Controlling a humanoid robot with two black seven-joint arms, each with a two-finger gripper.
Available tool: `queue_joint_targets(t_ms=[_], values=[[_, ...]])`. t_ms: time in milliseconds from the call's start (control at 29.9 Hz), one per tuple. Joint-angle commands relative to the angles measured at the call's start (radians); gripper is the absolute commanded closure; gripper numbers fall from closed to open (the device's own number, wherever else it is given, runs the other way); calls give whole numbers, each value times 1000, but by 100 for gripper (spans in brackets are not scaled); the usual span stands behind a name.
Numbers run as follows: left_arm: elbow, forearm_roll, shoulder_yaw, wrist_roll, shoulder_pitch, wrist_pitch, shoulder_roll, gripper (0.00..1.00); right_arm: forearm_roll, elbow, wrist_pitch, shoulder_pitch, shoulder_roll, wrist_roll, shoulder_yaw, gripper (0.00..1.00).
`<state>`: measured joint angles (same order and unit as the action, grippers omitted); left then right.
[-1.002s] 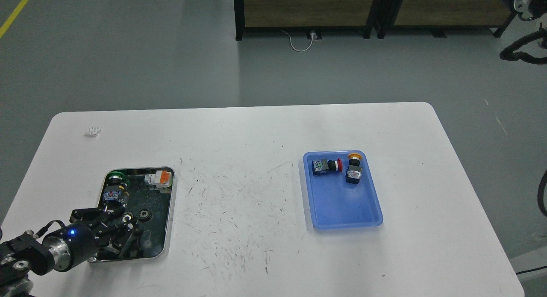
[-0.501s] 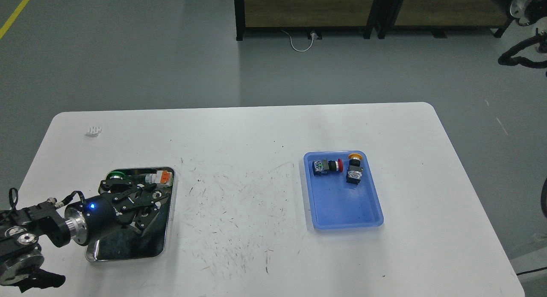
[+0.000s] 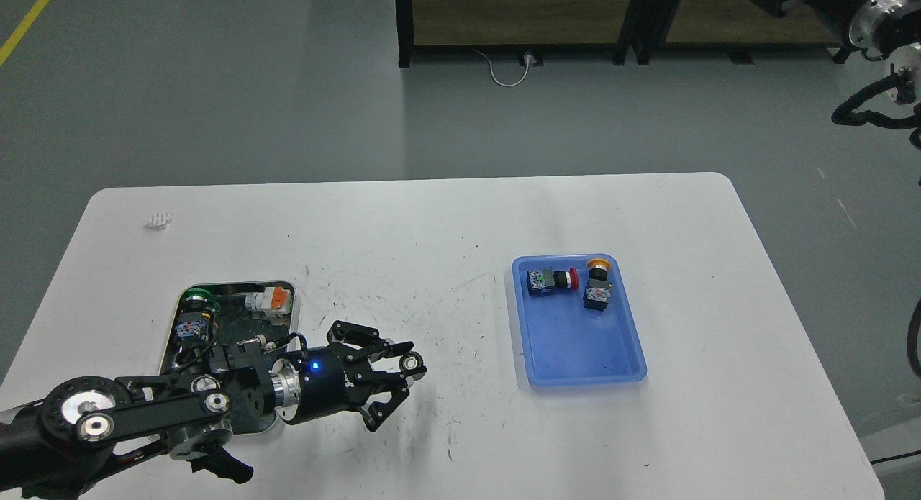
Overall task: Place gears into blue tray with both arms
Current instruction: 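Carry the black gear with the left gripper toward the blue tray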
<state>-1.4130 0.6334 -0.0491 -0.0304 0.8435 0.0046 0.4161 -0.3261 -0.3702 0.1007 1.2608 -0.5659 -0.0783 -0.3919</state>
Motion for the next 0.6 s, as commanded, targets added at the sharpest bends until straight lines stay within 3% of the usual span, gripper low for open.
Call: queue_joint_targets(t_ms=[0,301,568], values=[[80,-3,-34,7,22,0,-109,73,-1,11,-6,2,24,0,2,1],[301,-4,-60,10,28,0,-344,73,-1,27,-9,2,40,0,7,1],[483,-6,-66,21,20,-14,-416,72,-1,27,-9,2,43,-1,18,1]])
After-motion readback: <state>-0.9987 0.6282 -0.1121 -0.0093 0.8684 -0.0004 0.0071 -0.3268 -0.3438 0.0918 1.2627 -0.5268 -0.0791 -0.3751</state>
